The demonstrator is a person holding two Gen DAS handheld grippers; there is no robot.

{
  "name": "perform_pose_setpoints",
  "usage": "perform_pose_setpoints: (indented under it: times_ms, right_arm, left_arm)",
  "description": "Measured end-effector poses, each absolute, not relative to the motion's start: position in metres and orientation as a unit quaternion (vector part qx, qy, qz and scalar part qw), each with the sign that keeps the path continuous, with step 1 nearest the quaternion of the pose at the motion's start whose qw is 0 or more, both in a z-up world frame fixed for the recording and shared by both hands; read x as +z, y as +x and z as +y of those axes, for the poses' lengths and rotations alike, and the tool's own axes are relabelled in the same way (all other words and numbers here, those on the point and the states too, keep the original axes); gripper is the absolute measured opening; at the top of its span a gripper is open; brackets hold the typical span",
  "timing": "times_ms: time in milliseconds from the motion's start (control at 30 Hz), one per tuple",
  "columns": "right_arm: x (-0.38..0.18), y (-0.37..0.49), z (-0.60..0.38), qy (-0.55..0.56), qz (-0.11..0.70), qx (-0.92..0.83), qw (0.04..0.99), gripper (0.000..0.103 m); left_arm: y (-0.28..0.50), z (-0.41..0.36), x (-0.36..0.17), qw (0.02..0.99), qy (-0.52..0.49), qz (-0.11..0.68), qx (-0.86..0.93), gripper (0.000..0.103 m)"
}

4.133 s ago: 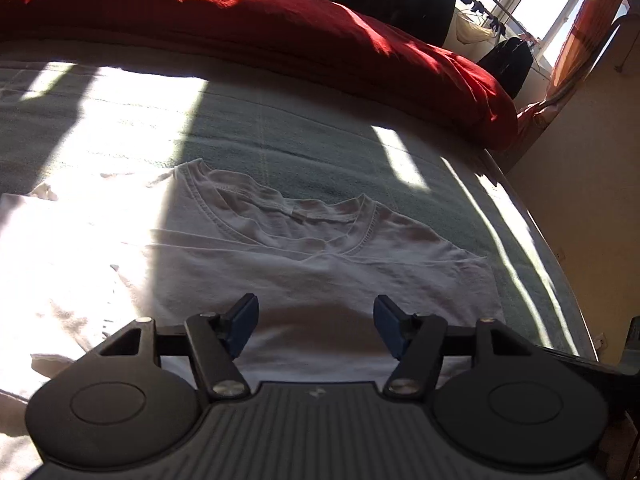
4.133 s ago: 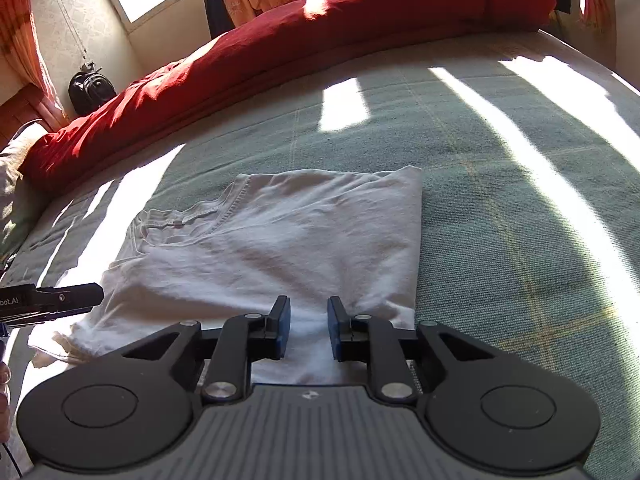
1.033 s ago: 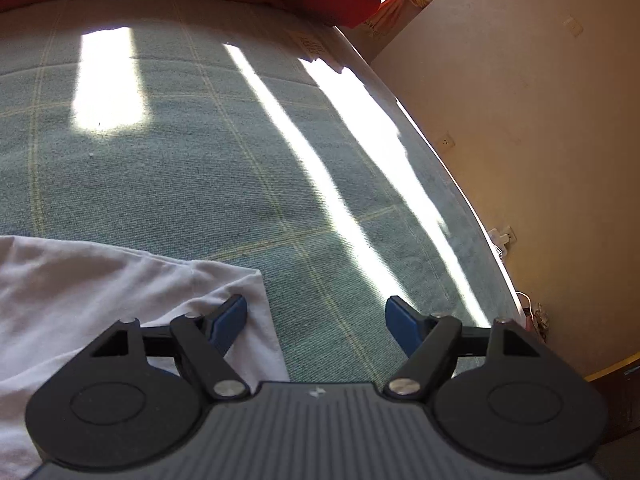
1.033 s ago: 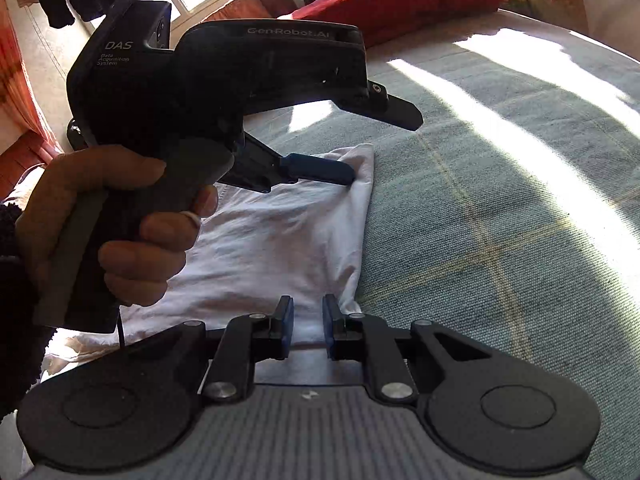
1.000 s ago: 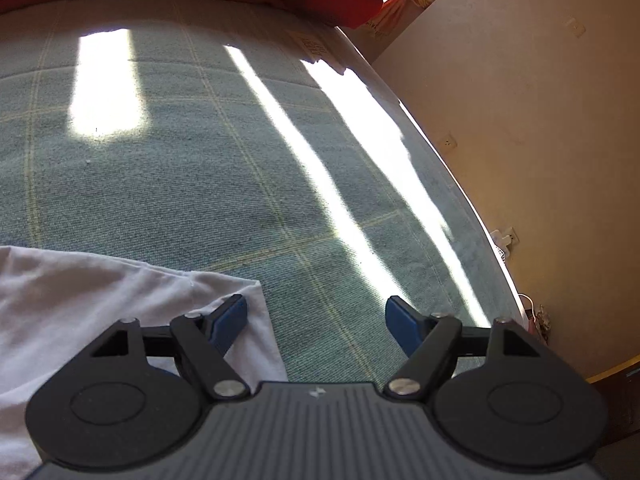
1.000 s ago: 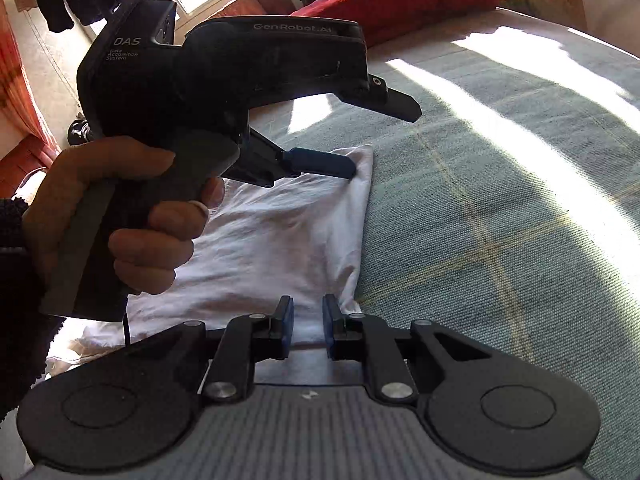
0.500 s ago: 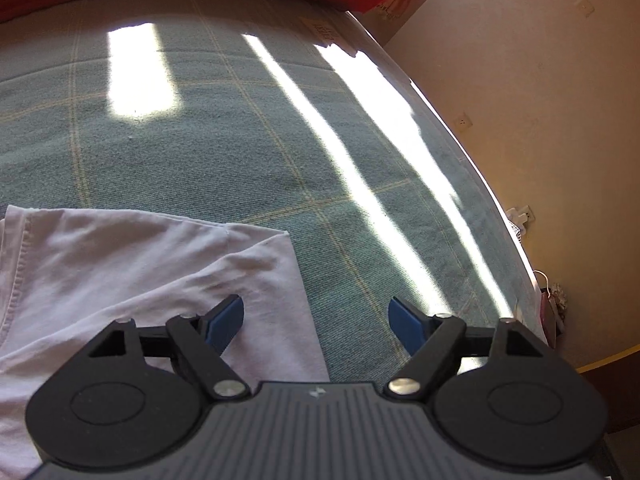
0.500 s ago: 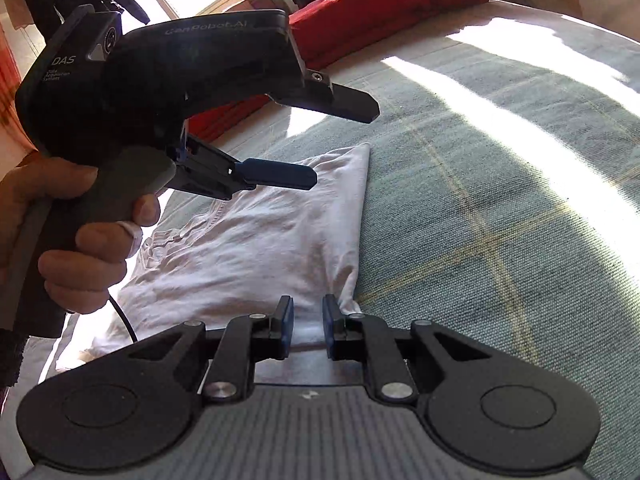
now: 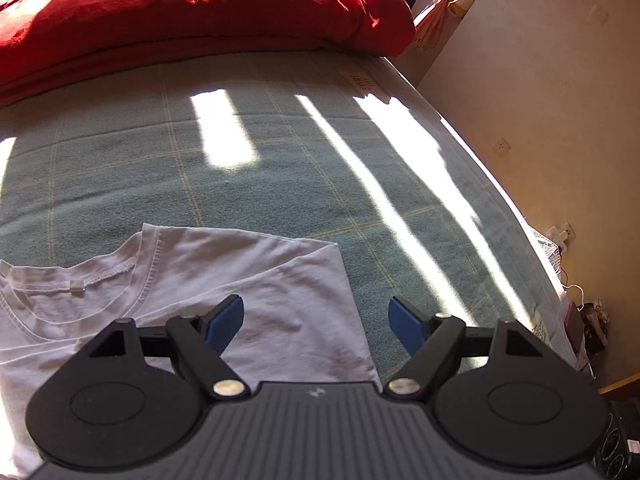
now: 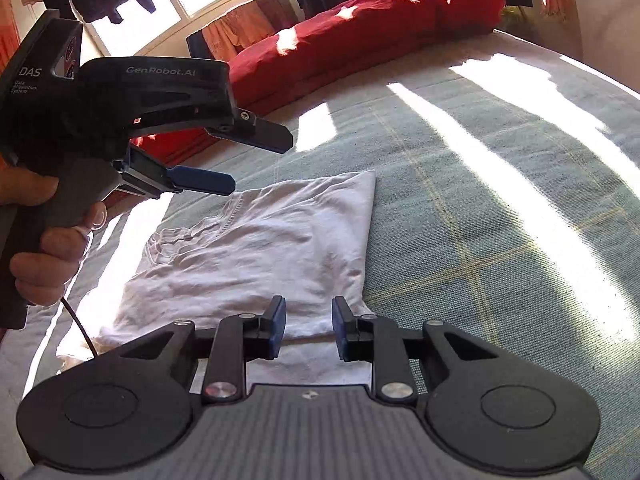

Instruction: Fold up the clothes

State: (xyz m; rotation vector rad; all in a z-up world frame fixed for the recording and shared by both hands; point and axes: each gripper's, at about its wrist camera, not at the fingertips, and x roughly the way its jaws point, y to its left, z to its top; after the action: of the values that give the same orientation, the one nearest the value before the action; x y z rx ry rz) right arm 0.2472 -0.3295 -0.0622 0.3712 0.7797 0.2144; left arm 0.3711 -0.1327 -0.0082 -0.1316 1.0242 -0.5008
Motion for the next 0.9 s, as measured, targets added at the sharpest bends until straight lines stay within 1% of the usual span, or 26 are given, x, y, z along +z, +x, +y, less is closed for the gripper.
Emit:
perform_pose_setpoints:
  times_ms: [133, 200, 233, 333, 500, 600, 733, 800, 867, 900]
  right_arm:
    - [-0.033, 0.218, -0.327, 0.168, 0.368, 0.099, 0.909, 0.029]
    - [-0.020, 0.198, -0.323, 0.156, 0.357, 0.106, 0.915, 0.032]
    - [-0.015, 0.188, -0.320, 0.142, 0.356, 0.108, 0.917, 0.036]
    - [-0.015, 0.164, -0.310, 0.116, 0.368, 0.119, 0.915, 0.038]
    - [-0.043, 0.139, -0.289, 0.085, 0.416, 0.124, 0.897, 0.039]
    - [-0.060, 0.132, -0.277, 0.065, 0.434, 0.130, 0.889, 0.047]
    - [-0.081, 0.130, -0.267, 0.035, 0.449, 0.134, 0.883, 0.049]
    - [-0.085, 0.127, -0.265, 0.032, 0.442, 0.142, 0.885, 0.055]
    - [-0.087, 0.126, -0.263, 0.032, 0.438, 0.148, 0.886, 0.066]
    - [-0.088, 0.125, -0.262, 0.031, 0.436, 0.151, 0.887, 0.068]
  left_arm:
    - [0.326, -0.099, 0.020, 0.850, -0.035, 0.481, -0.211, 0.081]
    - [0.303, -0.083, 0.034, 0.855, -0.021, 0.478, -0.198, 0.082]
    - [0.292, -0.075, 0.038, 0.858, -0.015, 0.477, -0.192, 0.083]
    - [0.264, -0.056, 0.024, 0.864, -0.009, 0.470, -0.178, 0.083]
    - [0.237, -0.051, -0.017, 0.869, 0.008, 0.466, -0.165, 0.083]
    - [0.236, -0.063, -0.035, 0.875, 0.019, 0.452, -0.173, 0.083]
    - [0.243, -0.085, -0.049, 0.891, 0.032, 0.414, -0.181, 0.083]
    - [0.253, -0.096, -0.052, 0.900, 0.025, 0.395, -0.180, 0.083]
    - [0.267, -0.107, -0.059, 0.902, 0.009, 0.387, -0.192, 0.083]
    - [0.273, -0.113, -0.064, 0.901, 0.004, 0.385, -0.199, 0.083]
